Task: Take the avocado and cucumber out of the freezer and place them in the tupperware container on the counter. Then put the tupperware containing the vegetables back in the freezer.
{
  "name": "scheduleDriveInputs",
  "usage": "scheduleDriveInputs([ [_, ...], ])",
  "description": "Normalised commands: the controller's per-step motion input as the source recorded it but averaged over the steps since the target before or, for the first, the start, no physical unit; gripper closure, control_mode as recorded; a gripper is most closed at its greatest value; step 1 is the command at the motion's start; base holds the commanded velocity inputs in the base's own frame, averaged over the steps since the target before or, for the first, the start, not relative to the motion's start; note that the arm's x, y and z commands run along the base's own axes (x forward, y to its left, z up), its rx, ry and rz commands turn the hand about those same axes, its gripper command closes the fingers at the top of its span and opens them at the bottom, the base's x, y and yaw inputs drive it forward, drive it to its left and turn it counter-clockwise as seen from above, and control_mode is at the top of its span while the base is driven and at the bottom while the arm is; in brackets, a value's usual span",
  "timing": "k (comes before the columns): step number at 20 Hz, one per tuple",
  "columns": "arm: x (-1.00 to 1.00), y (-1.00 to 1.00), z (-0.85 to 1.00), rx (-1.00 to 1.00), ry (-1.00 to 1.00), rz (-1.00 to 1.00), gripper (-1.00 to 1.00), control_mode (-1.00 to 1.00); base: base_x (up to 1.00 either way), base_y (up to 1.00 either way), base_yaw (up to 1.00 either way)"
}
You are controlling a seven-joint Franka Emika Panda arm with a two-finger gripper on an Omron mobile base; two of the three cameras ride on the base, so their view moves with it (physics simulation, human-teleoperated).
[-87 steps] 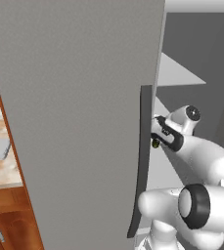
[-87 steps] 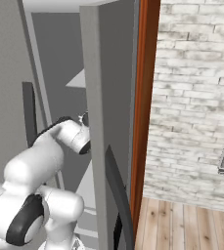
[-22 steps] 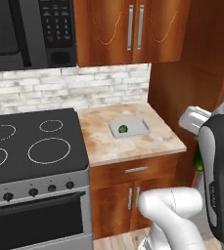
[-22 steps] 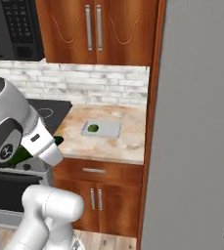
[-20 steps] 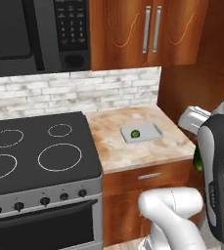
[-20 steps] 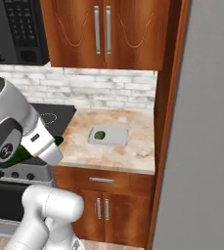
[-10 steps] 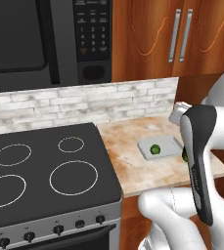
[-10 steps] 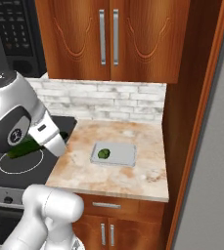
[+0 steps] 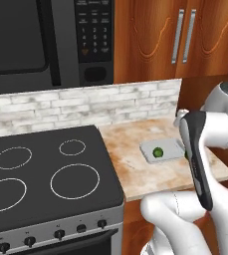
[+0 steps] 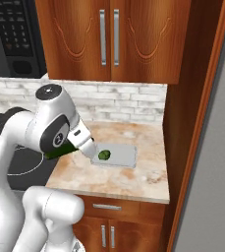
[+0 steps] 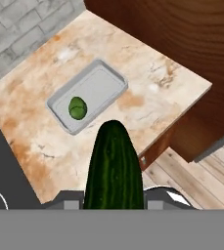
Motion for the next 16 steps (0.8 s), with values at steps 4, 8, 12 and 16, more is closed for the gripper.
scheduleDriveInputs([
  [4,0.65,-0.35,-0.51,0.01,0.0,0.0,1.0,-1.0,0.0,0.0,0.0],
  [8,0.85,-0.18,-0.48,0.04,0.02,0.0,1.0,-1.0,0.0,0.0,0.0],
  [12,0.76,-0.16,-0.5,0.05,0.05,0.0,1.0,-1.0,0.0,0.0,0.0],
  [16,0.64,-0.09,-0.51,0.05,0.1,0.0,1.0,-1.0,0.0,0.0,0.0],
])
